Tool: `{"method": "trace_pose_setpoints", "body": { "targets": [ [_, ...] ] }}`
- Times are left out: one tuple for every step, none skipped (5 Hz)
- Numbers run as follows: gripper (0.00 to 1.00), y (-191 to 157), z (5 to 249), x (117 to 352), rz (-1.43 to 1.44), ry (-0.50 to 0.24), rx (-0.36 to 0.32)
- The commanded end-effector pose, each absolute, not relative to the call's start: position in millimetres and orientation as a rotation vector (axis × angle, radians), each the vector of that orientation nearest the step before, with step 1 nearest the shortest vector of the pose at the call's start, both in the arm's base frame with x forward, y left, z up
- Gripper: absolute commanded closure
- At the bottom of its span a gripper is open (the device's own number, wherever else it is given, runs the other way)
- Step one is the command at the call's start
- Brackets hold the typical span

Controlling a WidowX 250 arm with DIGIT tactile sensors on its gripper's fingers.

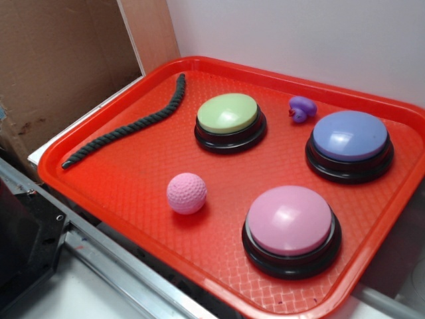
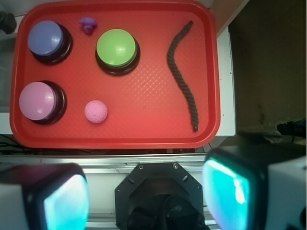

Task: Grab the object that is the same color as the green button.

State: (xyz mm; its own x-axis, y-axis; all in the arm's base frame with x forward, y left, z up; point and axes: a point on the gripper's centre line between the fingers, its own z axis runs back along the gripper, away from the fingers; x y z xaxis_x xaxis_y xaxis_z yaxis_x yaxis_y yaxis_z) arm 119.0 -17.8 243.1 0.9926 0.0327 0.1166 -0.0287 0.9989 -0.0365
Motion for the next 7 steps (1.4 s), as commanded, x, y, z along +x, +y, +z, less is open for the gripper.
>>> {"method": "trace_pose_setpoints", "body": {
  "targets": [
    [0.00, -17.8, 243.1, 119.0, 0.031, -0.117, -0.035],
    [0.00, -13.8, 245.6, 139.6, 0.070, -0.111, -0.056],
    [0.00, -3.8, 237.8, 181.8, 0.088, -0.090, -0.022],
    [0.00, 14.9, 237.1, 208.2, 0.133, -0.112, 0.038],
    [0.00, 31.1, 223.0, 223.2, -0.012, -0.104, 0.080],
    [0.00, 42.9, 203.8, 216.6, -0.194, -0.124, 0.106],
    [0.00, 49.2, 178.5, 220.1, -0.270, -0.103, 0.136]
  ]
}}
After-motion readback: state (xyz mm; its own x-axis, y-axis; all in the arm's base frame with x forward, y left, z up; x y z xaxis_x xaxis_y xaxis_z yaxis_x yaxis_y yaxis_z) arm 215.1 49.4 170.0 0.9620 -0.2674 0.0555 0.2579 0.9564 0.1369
